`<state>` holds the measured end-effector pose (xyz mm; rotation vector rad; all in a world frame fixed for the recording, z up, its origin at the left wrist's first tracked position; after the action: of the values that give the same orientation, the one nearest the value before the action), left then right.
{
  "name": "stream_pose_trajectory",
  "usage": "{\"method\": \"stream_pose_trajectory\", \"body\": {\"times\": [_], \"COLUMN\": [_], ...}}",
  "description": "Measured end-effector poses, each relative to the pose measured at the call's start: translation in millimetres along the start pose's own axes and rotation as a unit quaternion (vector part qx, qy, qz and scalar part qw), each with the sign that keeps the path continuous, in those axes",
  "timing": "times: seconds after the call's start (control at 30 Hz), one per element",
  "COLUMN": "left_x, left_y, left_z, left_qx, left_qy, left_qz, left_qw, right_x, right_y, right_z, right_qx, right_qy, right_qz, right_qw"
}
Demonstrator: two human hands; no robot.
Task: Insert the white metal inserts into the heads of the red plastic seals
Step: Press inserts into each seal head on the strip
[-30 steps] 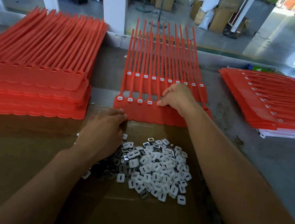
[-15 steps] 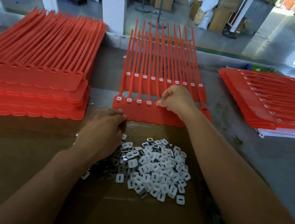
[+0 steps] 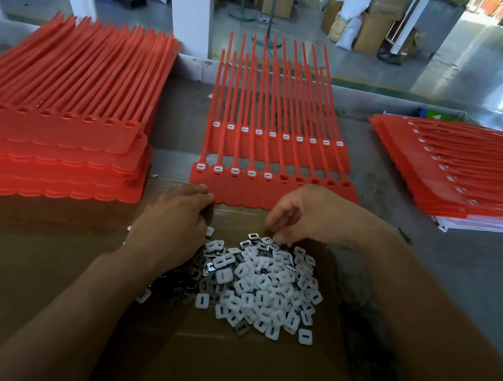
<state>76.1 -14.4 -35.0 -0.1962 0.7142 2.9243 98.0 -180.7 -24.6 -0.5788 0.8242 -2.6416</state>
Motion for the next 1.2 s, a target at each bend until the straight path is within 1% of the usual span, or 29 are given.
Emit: {"method": "stream_pose_trajectory", "body": {"times": [0.13, 0.23, 0.33, 0.47, 0.53, 0.67, 0.8, 0.87, 0.93, 1.03, 1.1, 1.2], "left_x": [0.0, 0.2, -0.2, -0.7, -0.5, -0.7, -1.4, -1.3, -1.1, -0.7, -0.5, 0.1], "left_y": [-0.3, -0.1, -0.2, -0.8, -0.8, -0.7, -0.6, -1.0, -1.0, -0.4, 0.2, 0.7], "left_z": [0.1, 0.0, -0.4, -0.4, -0.2, -0.4, -0.6, -0.8, -0.7, -0.4, 0.1, 0.9], "left_qx": [-0.002, -0.003, -0.003, -0.003, -0.003, 0.000, 0.000, 0.000, -0.001, -0.004, -0.004, 0.001], "left_qy": [0.000, 0.001, 0.002, 0.004, 0.007, 0.008, 0.010, 0.009, 0.007, 0.003, 0.003, 0.003], "left_qz": [0.000, -0.002, -0.002, -0.001, -0.003, -0.005, -0.007, -0.004, -0.005, -0.007, -0.007, -0.005], "left_qw": [1.000, 1.000, 1.000, 1.000, 1.000, 1.000, 1.000, 1.000, 1.000, 1.000, 1.000, 1.000], "right_x": [1.1, 1.8, 2.3, 2.5, 1.6, 0.0, -1.9, -4.6, -8.3, -14.2, -19.6, -27.9], "right_y": [3.8, 4.2, 5.1, 10.3, 12.1, 13.7, 12.9, 14.0, 18.5, 29.1, 37.0, 44.1], "right_z": [0.1, 0.4, 4.4, 9.3, 10.0, 10.9, 11.7, 18.7, 31.7, 51.5, 57.1, 57.5], "right_qx": [0.034, 0.032, -0.001, -0.082, -0.105, -0.108, -0.100, -0.113, -0.125, -0.096, -0.093, -0.096], "right_qy": [0.016, 0.022, 0.039, 0.067, 0.071, 0.077, 0.082, 0.121, 0.190, 0.283, 0.310, 0.328], "right_qz": [-0.005, -0.006, -0.010, -0.023, -0.026, -0.028, -0.013, -0.011, -0.018, -0.036, -0.049, -0.063], "right_qw": [0.999, 0.999, 0.999, 0.994, 0.992, 0.991, 0.991, 0.986, 0.974, 0.954, 0.945, 0.938]}}
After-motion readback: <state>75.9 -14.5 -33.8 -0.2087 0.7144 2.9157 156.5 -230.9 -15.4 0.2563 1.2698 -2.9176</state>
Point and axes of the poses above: each hand's wrist, its own x-axis away from the middle knuckle, its own z-axis out of the back of the hand, y = z × x, the point moved 7 cm from there along -x, towards the middle knuckle, and after that the axes turned 5 degrees about y, right-handed, at the moved point
